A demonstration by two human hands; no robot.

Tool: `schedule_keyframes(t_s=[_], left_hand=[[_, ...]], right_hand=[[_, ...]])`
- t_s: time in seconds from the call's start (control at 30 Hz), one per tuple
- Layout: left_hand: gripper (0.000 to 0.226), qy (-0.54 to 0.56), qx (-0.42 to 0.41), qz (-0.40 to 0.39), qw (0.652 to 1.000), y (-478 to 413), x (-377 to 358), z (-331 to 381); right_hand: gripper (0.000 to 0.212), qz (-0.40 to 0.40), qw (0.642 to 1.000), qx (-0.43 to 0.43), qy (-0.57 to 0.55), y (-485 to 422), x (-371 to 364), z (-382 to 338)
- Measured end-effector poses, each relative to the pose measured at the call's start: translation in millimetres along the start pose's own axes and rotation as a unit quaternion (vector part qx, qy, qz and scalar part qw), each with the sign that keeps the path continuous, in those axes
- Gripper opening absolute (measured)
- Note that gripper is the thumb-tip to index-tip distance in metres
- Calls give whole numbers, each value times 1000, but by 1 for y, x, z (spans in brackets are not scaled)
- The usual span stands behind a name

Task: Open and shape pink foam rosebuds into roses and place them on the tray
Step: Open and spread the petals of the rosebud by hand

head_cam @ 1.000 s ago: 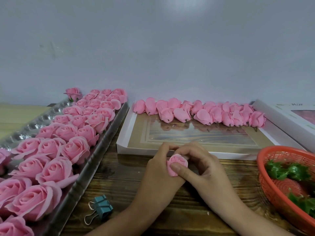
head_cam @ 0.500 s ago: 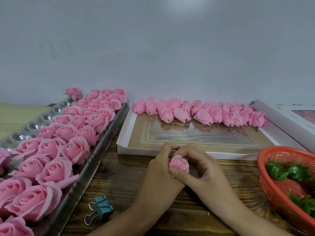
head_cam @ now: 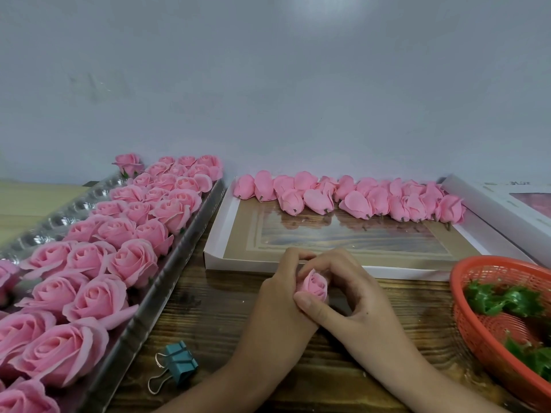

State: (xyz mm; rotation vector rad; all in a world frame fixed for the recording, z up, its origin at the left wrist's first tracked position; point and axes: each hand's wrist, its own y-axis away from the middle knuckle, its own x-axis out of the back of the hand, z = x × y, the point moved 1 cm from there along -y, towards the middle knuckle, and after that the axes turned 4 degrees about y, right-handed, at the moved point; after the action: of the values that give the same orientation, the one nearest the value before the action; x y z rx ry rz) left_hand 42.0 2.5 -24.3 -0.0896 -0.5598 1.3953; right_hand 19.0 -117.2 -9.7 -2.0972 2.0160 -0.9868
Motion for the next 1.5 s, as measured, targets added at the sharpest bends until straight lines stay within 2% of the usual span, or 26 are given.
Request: schedule_keyframes(t_s=[0.17, 0.43, 0.63, 0.8, 0.87, 0.97, 1.07, 1.23, 1.3, 1.37, 1.43, 1.5], left_hand=[[34, 30, 3, -15, 999, 1, 2, 1], [25, 56, 0, -19, 998, 1, 2, 1], [37, 55, 14, -12, 998, -1, 0, 0], [39, 63, 13, -19, 998, 0, 1, 0], [39, 66, 15, -24, 997, 0, 1, 0], [36, 67, 18, -21, 997, -2, 0, -2], [27, 78, 30, -11, 996, -4, -2, -4], [25, 78, 43, -2, 996, -7, 2, -5], [22, 79, 55, 10, 995, -7, 4, -3], [21, 84, 68, 18, 994, -6, 5, -1], [18, 101, 84, 12, 991, -3, 7, 0], [15, 123, 93, 14, 988, -2, 8, 1]], right_hand=[[6, -5, 1000, 4, 7, -2, 0, 4], [9, -23, 998, -28, -54, -4, 2, 7], [20, -13, 999, -26, -40, -2, 0, 4], [7, -18, 999, -24, -43, -3, 2, 8], [8, -18, 999, -18, -46, -4, 3, 8], [14, 1, 1000, -22, -10, -3, 3, 4], [24, -5, 995, 7, 97, 3, 3, -7], [30, -30, 956, 48, 287, 2, 10, -35], [27, -40, 914, 55, 400, -7, 18, -50], [17, -41, 854, 58, 515, -19, 34, -64], [9, -42, 815, 1, 578, -28, 58, -72], [7, -55, 796, -89, 596, -34, 87, -70]])
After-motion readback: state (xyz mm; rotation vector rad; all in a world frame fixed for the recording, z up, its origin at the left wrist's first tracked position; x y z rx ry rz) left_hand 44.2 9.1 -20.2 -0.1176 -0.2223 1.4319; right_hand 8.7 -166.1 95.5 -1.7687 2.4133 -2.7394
